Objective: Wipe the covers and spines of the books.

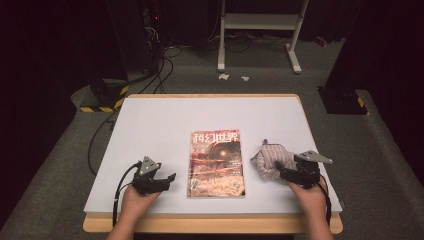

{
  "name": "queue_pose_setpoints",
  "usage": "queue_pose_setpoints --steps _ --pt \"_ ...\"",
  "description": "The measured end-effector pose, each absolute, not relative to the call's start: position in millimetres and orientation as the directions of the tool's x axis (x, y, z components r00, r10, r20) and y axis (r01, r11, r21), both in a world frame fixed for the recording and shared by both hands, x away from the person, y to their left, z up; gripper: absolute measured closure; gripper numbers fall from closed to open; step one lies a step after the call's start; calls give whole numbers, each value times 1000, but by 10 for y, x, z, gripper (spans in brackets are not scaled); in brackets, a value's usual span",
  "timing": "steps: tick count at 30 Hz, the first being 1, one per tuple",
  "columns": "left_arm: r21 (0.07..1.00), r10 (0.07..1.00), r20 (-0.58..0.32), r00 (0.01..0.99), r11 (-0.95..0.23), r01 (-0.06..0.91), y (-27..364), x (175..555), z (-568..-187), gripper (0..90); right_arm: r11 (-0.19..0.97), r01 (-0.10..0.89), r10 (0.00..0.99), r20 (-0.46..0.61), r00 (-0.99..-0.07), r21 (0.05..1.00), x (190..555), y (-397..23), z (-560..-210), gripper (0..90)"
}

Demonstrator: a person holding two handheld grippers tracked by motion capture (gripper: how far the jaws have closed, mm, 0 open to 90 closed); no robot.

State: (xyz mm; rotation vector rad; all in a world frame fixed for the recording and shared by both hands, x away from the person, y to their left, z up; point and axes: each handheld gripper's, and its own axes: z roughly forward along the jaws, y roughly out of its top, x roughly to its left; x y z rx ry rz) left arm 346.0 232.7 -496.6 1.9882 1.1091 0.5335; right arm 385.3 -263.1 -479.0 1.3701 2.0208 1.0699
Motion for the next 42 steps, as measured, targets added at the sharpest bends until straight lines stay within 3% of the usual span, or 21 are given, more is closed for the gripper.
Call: queue_pose_setpoints --steps 6,7,8,9,10,12,17,26,30,37,42 --pt "796 851 -29 524 -297 528 2372 3429 -4949 292 255 613 908 33 -418 748 3986 -2493 -4933 278" --pt "793 849 -24 527 -305 527 2370 3430 -4952 292 266 612 909 18 -417 745 3979 -2471 -4958 351" --pt "793 849 -24 527 -305 527 2370 3430 -4952 292 266 612 909 18 -417 745 3979 -2471 -4958 351" --pt "792 848 -23 529 -308 527 2369 3437 -4957 293 291 609 906 -8 -424 738 3970 -2467 -4956 437" --pt "791 848 -24 530 -307 529 2366 3441 -4961 293 291 609 906 -8 -424 738 3970 -2467 -4956 437" --pt "788 847 -25 531 -311 532 2357 3453 -4972 293 311 603 908 -44 -416 734 3956 -2466 -4958 566" --pt "787 847 -26 531 -311 533 2358 3454 -4972 293 312 600 912 -55 -406 736 3938 -2454 -4956 713" --pt "792 849 -25 527 -306 529 2367 3450 -4961 297 256 552 916 -16 -401 794 3848 -2483 -4815 739" --pt "790 849 -23 528 -308 530 2360 3453 -4967 297 239 477 906 -17 -424 846 3721 -2411 -4606 738" --pt "797 851 -19 525 -304 523 2369 3450 -4955 297 220 403 844 34 -535 889 3542 -2116 -4385 735" --pt "799 853 -20 522 -300 521 2384 3449 -4944 296 312 380 753 17 -658 871 3417 -1620 -4444 733"
